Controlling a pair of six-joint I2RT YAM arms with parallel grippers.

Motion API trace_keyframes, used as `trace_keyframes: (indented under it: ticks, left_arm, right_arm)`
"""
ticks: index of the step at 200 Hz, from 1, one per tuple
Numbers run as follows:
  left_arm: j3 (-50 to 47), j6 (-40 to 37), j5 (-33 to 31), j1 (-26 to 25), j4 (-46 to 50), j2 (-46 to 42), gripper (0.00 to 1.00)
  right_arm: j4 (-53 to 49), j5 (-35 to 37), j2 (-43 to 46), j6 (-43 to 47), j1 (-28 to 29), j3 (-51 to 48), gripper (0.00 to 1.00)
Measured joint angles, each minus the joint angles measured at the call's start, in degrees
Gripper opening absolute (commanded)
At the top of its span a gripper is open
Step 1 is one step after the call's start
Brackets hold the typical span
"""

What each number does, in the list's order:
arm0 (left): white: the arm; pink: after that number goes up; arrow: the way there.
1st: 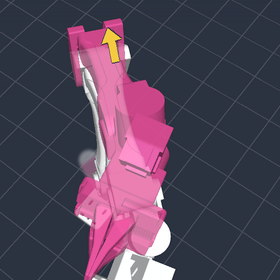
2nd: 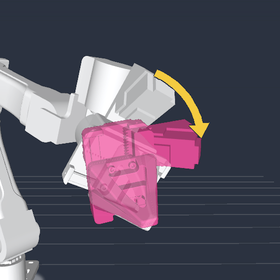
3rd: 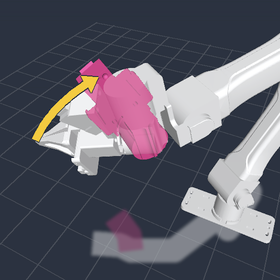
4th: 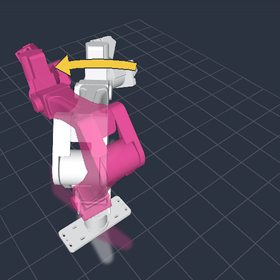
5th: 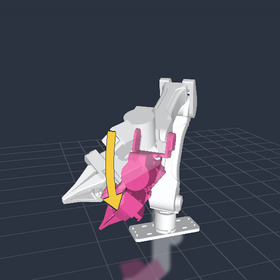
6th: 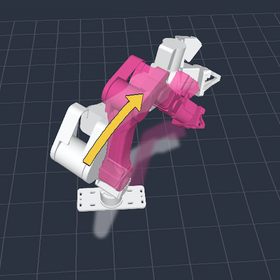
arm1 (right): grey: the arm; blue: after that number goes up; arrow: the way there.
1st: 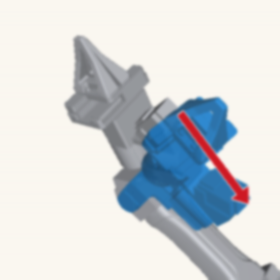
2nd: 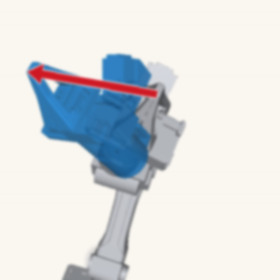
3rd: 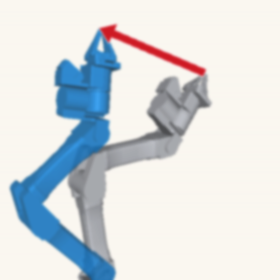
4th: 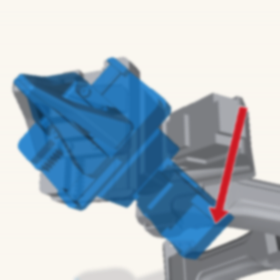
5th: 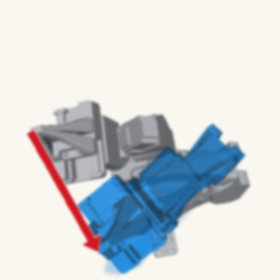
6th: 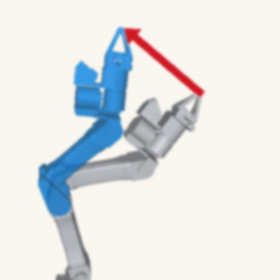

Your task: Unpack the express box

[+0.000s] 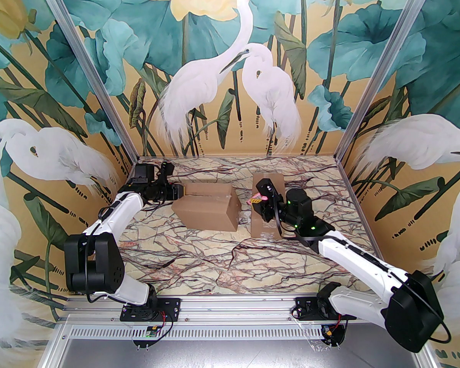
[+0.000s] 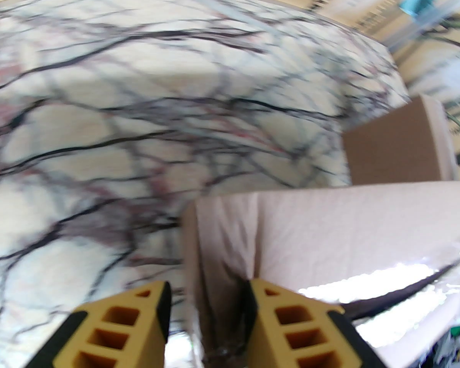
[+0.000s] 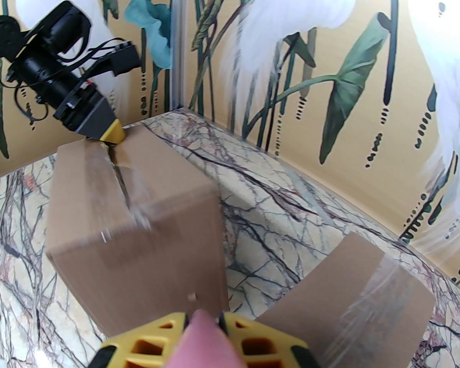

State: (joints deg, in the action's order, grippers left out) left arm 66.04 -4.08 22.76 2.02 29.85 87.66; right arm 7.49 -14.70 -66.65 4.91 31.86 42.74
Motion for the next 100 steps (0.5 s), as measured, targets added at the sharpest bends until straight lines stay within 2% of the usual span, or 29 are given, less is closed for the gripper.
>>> trace_keyframes:
  ticks: [57, 100]
  left_arm:
    - [-0.79, 1.84, -7.67, 0.17, 3.93, -4.15, 0.49]
    - [-0.70, 2.10, -9.57, 0.17, 8.50, -8.04, 0.53]
  right_arm:
    - [0.83, 1.05, -5.01, -7.69, 0.42, 5.01, 0.00]
    - [0.15, 4.72, -14.25, -11.19, 5.49, 9.14, 0.00]
